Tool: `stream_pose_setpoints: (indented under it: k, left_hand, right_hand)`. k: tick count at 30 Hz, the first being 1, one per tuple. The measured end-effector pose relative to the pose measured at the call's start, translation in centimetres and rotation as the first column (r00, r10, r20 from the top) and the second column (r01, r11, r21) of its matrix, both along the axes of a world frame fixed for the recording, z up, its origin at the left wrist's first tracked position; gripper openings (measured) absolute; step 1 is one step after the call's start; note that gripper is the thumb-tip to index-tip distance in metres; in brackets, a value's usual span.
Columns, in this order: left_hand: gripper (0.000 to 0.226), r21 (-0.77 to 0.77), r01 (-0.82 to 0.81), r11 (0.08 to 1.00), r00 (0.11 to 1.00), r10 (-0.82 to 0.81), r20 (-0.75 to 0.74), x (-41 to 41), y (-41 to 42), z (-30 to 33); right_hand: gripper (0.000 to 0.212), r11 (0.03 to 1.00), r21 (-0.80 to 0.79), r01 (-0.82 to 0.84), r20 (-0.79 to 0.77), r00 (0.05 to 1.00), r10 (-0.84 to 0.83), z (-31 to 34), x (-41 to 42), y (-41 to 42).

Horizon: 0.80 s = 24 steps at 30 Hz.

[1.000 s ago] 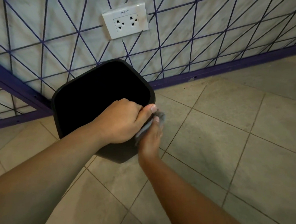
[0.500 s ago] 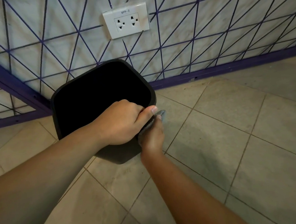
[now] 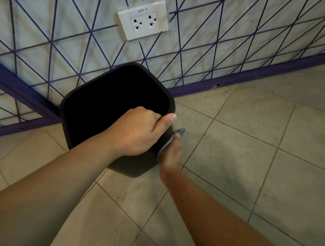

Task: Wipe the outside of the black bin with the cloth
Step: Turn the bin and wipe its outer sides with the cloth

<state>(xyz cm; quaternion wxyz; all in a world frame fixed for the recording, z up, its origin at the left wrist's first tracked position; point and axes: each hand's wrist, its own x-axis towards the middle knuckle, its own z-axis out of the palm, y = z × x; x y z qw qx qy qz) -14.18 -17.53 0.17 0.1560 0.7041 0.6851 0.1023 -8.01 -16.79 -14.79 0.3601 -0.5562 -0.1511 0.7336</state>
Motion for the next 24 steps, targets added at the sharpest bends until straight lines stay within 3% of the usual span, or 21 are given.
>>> stream_pose_setpoints:
  k: [3,7,11,14,20,24]
  left_hand:
    - [0.055,-0.011,-0.007,1.000,1.000,0.008,0.016,0.1,0.0,0.0]
    - [0.052,-0.008,0.015,1.000,0.999,-0.015,0.039,-0.1,0.3,0.0]
    - [0.053,-0.006,0.013,1.000,1.000,-0.013,0.016,0.0,0.1,-0.1]
    - [0.055,-0.015,0.006,1.000,1.000,-0.006,0.022,-0.1,0.1,-0.1]
    - [0.059,-0.012,0.009,1.000,1.000,-0.008,0.022,-0.2,0.1,-0.2]
    - [0.058,-0.018,0.001,1.000,1.000,-0.001,0.015,-0.2,0.2,-0.1]
  right_hand:
    - [0.062,0.999,-0.032,0.013,-0.003,1.000,-0.013,0.2,-0.2,0.5]
    - [0.058,0.995,0.100,0.004,-0.041,0.999,0.000,0.7,-0.5,-1.0]
    - [0.058,0.998,-0.065,-0.003,0.004,1.000,0.003,0.2,0.2,0.4]
    - [0.048,0.999,-0.036,-0.037,0.008,0.999,0.037,1.2,0.8,1.2]
    - [0.065,0.996,-0.080,0.035,-0.009,0.999,-0.036,0.5,-0.4,-0.7]
    - [0.056,0.998,-0.060,0.027,0.007,1.000,-0.026,1.5,-0.3,-0.5]
